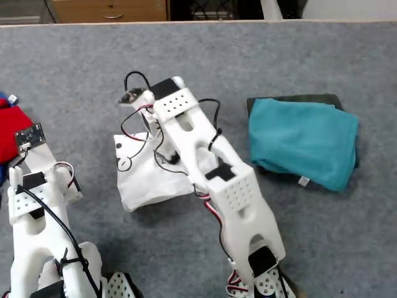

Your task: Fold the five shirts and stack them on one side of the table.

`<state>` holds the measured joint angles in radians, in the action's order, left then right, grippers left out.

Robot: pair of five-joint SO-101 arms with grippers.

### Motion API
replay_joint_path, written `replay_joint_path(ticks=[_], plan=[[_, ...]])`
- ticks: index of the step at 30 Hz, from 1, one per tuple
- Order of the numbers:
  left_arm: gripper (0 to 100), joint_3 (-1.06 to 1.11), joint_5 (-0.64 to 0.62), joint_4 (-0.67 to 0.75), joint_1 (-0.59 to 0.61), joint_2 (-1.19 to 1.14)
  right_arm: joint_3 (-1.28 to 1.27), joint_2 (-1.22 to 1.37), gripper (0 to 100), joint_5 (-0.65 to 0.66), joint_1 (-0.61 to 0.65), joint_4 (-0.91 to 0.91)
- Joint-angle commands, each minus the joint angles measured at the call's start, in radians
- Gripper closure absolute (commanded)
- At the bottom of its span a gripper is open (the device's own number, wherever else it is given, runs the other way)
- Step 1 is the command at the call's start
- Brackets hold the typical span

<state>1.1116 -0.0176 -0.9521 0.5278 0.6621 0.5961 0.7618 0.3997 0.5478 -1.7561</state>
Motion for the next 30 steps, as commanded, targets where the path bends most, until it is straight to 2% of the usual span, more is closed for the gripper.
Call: replay_joint_path(ticks=[1, 5, 10, 15, 18, 21, 26, 30], plan=[[97, -0.004, -0.005, 0.012, -0.01, 0.023, -0.16, -0.174, 98.5, 0.041, -0.008, -0.011], [97, -0.004, -0.003, 0.012, -0.01, 0.023, -0.407, -0.364, 98.5, 0.11, -0.043, -0.011], [97, -0.004, -0.003, 0.012, -0.008, 0.023, -0.737, -0.648, 98.5, 0.201, -0.15, 0.006], [97, -0.004, -0.003, 0.012, -0.008, 0.023, -0.98, -0.918, 98.5, 0.371, -0.255, 0.058], [97, -0.004, -0.003, 0.012, -0.008, 0.023, -0.954, -1.01, 98.5, 0.384, -0.241, 0.143], [97, -0.004, -0.003, 0.012, -0.008, 0.023, -0.835, -0.978, 98.5, 0.281, -0.152, 0.209], [97, -0.004, -0.008, 0.012, -0.008, 0.023, -0.641, -0.76, 98.4, 0.117, -0.069, 0.322], [97, -0.004, -0.008, 0.012, -0.008, 0.023, -0.498, -0.561, 98.4, 0.083, -0.075, 0.33]])
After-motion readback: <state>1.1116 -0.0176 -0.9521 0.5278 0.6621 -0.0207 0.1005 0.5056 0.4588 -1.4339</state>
